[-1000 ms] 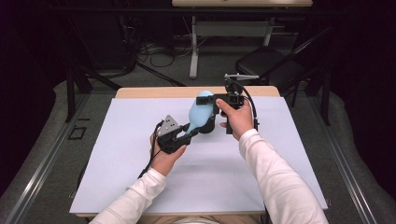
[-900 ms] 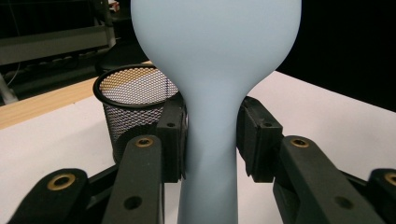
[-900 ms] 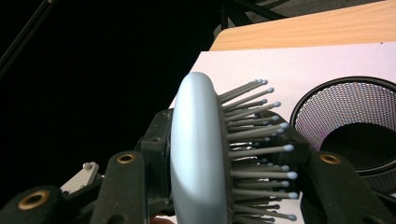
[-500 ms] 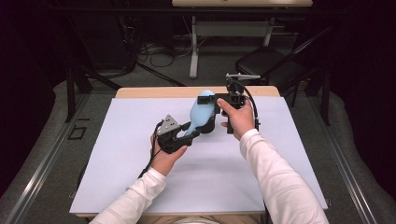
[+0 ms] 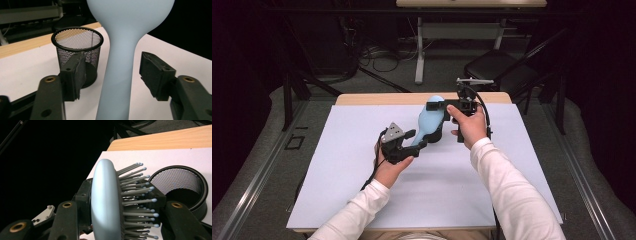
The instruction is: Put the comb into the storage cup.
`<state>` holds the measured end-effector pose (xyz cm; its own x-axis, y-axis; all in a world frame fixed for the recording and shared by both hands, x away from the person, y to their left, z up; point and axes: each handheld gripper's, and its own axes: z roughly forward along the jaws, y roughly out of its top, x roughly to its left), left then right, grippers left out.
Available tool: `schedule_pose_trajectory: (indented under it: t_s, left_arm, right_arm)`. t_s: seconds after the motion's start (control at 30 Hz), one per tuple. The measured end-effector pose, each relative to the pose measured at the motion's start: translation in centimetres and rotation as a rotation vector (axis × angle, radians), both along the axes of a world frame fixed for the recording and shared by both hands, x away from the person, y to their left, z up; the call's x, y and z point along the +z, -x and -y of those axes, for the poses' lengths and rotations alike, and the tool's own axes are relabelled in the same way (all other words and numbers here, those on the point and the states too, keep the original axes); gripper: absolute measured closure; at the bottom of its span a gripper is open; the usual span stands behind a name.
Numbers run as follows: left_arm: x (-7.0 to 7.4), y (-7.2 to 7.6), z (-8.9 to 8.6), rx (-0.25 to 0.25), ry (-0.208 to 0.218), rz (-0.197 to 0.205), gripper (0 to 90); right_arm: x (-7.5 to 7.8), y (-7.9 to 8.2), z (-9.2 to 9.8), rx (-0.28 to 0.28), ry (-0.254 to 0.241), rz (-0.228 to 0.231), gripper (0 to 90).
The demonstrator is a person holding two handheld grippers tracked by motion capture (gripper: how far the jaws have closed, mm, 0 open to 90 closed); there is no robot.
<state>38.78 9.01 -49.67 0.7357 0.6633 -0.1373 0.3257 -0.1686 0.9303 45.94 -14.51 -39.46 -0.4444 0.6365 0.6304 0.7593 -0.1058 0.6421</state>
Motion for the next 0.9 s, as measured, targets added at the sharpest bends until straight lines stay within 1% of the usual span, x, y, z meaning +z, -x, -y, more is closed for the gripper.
schedule_pose_trajectory:
  t_s: [0.23, 0.37, 0.47, 0.57, 0.73, 0.83, 0.9]
  left_arm:
    - [0.0, -0.1, 0.1, 0.023, -0.003, 0.010, 26.7]
    - [0.0, -0.1, 0.0, 0.033, -0.001, 0.007, 22.5]
    - [0.0, -0.2, 0.0, 0.037, 0.007, 0.001, 18.8]
    - [0.0, -0.2, 0.0, 0.023, 0.028, -0.004, 16.2]
    - [-0.1, -0.2, 0.2, 0.021, 0.026, -0.012, 13.3]
    - [-0.1, -0.2, 0.3, 0.011, 0.032, -0.021, 10.8]
    - [-0.1, -0.2, 0.3, 0.016, 0.037, -0.019, 9.3]
  right_arm:
    - [0.1, 0.0, 0.5, -0.018, 0.003, 0.007, 50.6]
    - [0.1, -0.1, 0.7, -0.025, 0.012, 0.005, 50.5]
    - [0.1, -0.1, 0.9, -0.030, 0.009, 0.005, 50.5]
    - [0.1, -0.1, 1.1, -0.037, 0.009, 0.006, 50.5]
    - [0.1, -0.1, 1.4, -0.041, 0.016, 0.012, 50.4]
    - [0.2, -0.1, 1.5, -0.043, 0.021, 0.014, 50.4]
    - [0.2, -0.1, 1.7, -0.048, 0.020, 0.014, 50.4]
